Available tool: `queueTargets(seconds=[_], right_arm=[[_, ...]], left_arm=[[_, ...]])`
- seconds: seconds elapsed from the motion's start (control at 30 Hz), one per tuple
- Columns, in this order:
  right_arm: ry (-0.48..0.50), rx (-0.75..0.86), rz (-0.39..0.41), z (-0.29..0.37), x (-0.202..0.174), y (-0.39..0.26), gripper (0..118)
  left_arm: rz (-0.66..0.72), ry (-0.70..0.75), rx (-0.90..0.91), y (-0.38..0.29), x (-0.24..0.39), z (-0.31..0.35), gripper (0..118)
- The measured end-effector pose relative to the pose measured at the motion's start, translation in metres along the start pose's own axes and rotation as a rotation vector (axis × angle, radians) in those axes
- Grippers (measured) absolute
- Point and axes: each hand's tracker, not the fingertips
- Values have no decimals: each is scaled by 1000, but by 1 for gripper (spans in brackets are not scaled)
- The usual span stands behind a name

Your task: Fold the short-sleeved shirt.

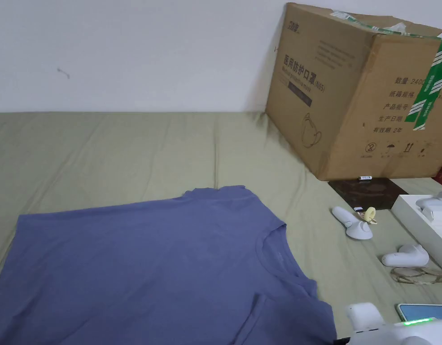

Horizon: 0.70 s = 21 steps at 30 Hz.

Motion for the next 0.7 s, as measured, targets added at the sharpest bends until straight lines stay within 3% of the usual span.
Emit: queueTargets(seconds=[0.4,0.7], right_arm=[[21,124,-12,35,1,46,6],[23,208,-104,-31,2,166,6]], left_arm=[[108,-76,20,41,-10,2,6],[228,-88,82,146,-29,-53,7]])
